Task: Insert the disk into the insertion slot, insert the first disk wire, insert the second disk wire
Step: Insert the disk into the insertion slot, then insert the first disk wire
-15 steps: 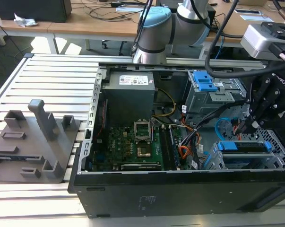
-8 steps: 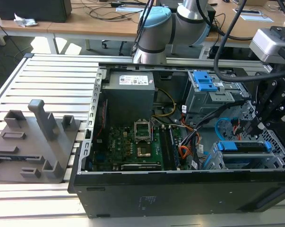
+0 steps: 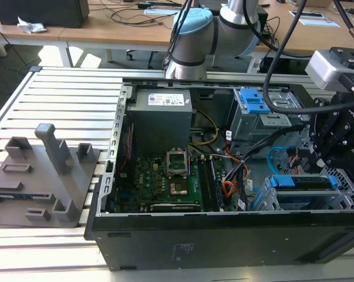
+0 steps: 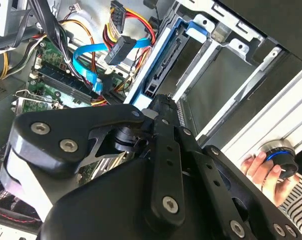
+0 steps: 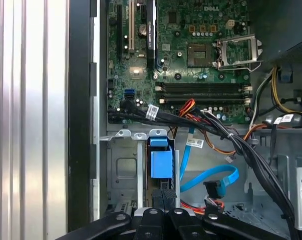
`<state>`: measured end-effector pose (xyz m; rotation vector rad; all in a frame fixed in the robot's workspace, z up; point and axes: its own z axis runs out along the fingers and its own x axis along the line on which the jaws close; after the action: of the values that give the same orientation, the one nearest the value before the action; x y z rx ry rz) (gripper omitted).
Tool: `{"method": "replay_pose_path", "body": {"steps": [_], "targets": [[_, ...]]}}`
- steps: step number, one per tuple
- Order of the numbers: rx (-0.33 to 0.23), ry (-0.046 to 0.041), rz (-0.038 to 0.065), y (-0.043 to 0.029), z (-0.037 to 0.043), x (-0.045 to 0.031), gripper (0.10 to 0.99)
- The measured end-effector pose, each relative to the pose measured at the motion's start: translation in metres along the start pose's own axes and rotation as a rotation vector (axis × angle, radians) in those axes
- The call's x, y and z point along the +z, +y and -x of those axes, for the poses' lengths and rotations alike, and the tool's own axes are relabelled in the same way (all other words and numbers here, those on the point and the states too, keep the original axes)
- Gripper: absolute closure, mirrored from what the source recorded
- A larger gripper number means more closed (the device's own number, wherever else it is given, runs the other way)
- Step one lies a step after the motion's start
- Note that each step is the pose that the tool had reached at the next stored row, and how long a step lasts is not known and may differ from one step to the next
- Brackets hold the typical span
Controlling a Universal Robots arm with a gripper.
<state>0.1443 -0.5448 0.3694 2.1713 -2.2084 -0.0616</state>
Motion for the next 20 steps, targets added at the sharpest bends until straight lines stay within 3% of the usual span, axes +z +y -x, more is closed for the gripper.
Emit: {"method": "replay_pose_path", "body": {"steps": [15,16,17,18,19,20], "targets": [[0.000,0.0001,0.000,-0.0016,0.0000,0.0001,0.973],[0.000,0.0001,0.000,-0.0016,0.0000,0.0001,0.851],[0.000,0.0001,0.000,-0.0017,0.0000,0.0000,0.788],[0.000,0.0001,0.000,-0.0017,0.0000,0.0000,0.788],[0.000,0.0001,0.000,-0.0018,0.0000,0.0001,0.725],[0.000,0.0002,0.000,-0.0017,0.0068,0.0000,0.725]]}}
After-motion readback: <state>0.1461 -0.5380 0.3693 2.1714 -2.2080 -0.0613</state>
